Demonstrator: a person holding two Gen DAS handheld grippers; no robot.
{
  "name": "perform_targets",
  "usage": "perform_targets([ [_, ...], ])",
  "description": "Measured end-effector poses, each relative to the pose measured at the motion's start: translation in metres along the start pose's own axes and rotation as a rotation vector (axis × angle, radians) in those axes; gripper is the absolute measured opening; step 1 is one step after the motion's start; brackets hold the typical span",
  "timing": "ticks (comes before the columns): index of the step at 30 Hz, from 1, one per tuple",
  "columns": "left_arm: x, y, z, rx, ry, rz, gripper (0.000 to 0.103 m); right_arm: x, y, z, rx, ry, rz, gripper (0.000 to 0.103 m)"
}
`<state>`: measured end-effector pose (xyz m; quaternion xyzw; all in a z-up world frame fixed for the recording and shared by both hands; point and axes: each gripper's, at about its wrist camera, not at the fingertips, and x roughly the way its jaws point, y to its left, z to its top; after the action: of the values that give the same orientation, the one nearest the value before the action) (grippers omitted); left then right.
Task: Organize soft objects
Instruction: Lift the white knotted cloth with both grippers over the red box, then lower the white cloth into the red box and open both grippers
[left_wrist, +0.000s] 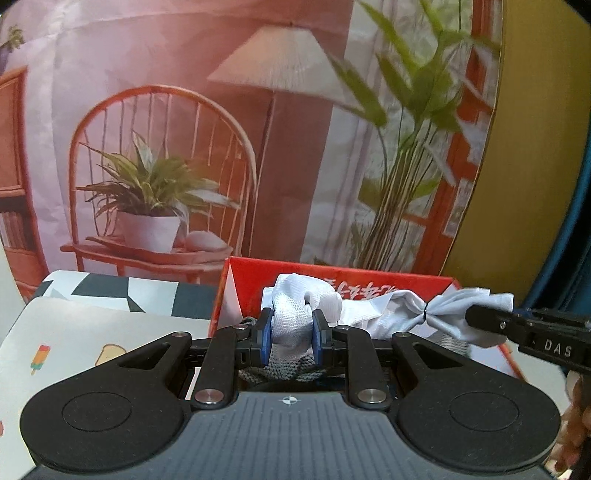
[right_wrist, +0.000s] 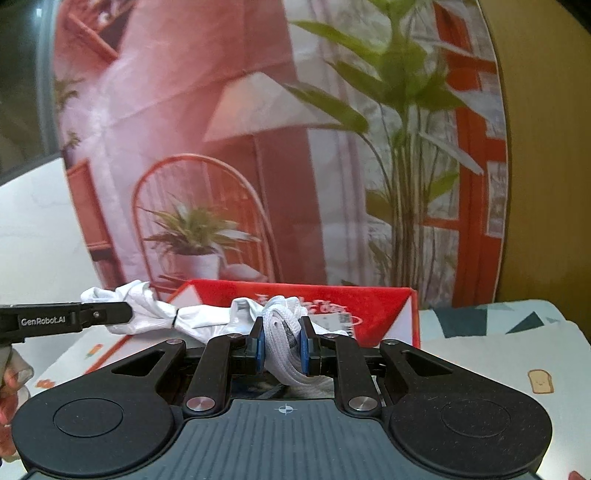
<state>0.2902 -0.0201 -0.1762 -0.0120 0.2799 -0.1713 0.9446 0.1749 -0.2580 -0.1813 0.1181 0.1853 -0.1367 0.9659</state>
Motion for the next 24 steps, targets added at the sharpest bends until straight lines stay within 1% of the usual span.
perform_targets([
  [5,0.027,-0.01,-0.002,0.049,0.062,0.003,0.022,0.03,-0.004,0.003,-0.016,0.069,-0.042,0.016],
  [9,0.04,-0.013,-0.011,0.071,0.104,-0.016,0.022,0.046,-0.001,-0.003,-0.071,0.128,-0.053,0.016],
  [11,0.043,-0.014,-0.012,0.077,0.114,-0.019,0.022,0.051,-0.002,-0.004,-0.06,0.15,-0.052,0.016],
  [20,0.057,-0.02,-0.014,0.094,0.159,-0.039,0.023,0.058,-0.007,-0.011,-0.022,0.192,-0.065,0.017],
  [23,0.056,-0.021,-0.014,0.096,0.152,-0.034,0.028,0.057,-0.009,-0.013,-0.015,0.197,-0.067,0.019],
  [24,0.055,-0.021,-0.014,0.094,0.149,-0.036,0.037,0.056,-0.01,-0.013,-0.016,0.195,-0.067,0.021],
])
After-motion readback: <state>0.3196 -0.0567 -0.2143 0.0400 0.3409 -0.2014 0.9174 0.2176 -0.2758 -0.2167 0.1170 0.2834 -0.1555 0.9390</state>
